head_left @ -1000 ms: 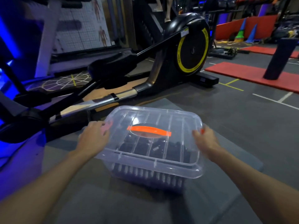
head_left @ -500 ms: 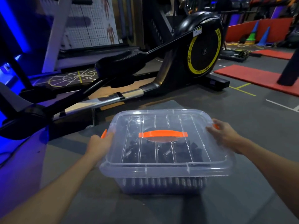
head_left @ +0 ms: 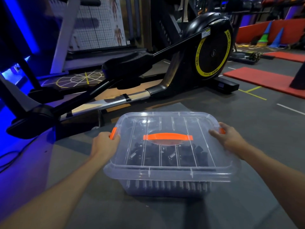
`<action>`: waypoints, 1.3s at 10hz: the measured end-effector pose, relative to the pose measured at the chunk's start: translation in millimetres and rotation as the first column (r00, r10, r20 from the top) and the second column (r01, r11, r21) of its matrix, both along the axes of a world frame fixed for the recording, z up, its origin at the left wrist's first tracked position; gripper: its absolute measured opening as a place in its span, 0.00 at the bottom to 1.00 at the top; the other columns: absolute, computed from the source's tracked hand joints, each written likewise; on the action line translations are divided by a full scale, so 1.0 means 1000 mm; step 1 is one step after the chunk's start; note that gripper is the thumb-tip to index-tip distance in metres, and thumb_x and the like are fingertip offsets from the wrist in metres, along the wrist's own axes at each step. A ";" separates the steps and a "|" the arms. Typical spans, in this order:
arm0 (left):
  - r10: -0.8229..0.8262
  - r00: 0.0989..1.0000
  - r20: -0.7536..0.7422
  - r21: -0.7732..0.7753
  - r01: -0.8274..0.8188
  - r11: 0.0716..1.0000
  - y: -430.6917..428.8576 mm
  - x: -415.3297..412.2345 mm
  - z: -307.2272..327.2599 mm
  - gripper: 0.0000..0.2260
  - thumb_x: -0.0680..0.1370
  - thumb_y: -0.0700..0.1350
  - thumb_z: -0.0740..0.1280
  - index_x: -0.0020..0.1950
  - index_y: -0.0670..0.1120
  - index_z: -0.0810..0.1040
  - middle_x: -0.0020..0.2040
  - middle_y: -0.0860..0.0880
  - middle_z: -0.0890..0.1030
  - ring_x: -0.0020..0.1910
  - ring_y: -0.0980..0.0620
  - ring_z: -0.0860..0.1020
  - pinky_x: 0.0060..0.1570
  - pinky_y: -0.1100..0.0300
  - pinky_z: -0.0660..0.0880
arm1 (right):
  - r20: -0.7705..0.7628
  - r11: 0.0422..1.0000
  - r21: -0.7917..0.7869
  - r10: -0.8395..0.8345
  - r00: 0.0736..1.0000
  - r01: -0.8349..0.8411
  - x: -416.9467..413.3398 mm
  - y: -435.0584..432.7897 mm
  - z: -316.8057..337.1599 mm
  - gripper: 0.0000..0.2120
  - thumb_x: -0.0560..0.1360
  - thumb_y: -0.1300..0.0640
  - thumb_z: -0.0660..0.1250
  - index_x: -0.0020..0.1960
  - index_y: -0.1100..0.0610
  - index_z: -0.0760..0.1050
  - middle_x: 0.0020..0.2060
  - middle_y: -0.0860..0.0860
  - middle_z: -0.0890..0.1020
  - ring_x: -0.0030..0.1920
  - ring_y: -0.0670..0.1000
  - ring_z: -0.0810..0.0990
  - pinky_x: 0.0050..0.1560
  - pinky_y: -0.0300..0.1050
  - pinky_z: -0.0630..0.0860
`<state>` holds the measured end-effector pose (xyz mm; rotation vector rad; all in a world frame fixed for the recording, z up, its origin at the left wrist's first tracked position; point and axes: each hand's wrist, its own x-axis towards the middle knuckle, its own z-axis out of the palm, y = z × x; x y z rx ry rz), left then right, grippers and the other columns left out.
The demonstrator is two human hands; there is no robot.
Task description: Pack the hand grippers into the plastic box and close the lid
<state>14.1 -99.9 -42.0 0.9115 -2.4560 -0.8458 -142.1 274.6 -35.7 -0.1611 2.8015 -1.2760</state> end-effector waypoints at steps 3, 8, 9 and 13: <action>-0.094 0.992 0.079 0.081 0.088 0.993 0.007 0.015 0.006 0.13 0.76 0.57 0.65 0.48 0.48 0.74 0.42 0.47 0.79 0.40 0.47 0.78 0.35 0.55 0.70 | 0.046 0.997 0.082 -0.011 0.999 0.007 0.048 -0.003 0.007 0.36 0.77 0.47 0.66 0.78 0.52 0.53 0.73 0.55 0.67 0.69 0.60 0.70 0.63 0.57 0.72; 0.018 0.999 0.042 0.050 -0.020 0.999 -0.045 0.058 0.004 0.20 0.69 0.63 0.73 0.50 0.50 0.76 0.46 0.49 0.82 0.44 0.47 0.80 0.46 0.50 0.77 | 0.082 0.980 -0.023 0.198 0.977 -0.196 0.022 -0.083 0.002 0.38 0.76 0.39 0.64 0.78 0.53 0.53 0.75 0.54 0.64 0.74 0.56 0.64 0.72 0.49 0.61; -0.017 1.000 0.022 0.109 0.015 0.994 -0.050 0.059 0.006 0.19 0.67 0.63 0.74 0.48 0.51 0.79 0.43 0.51 0.84 0.42 0.49 0.83 0.47 0.48 0.81 | 0.076 0.976 0.010 0.216 0.974 -0.217 0.020 -0.088 0.002 0.38 0.76 0.39 0.63 0.79 0.53 0.52 0.75 0.55 0.64 0.73 0.58 0.65 0.71 0.51 0.61; 0.042 0.999 -0.007 0.168 -0.040 0.985 -0.109 0.003 0.024 0.15 0.78 0.55 0.61 0.48 0.44 0.76 0.43 0.47 0.79 0.43 0.45 0.76 0.42 0.53 0.69 | -0.225 0.889 0.409 0.315 0.922 -0.205 -0.014 -0.170 0.039 0.18 0.78 0.40 0.58 0.55 0.50 0.79 0.58 0.54 0.77 0.65 0.58 0.69 0.62 0.57 0.65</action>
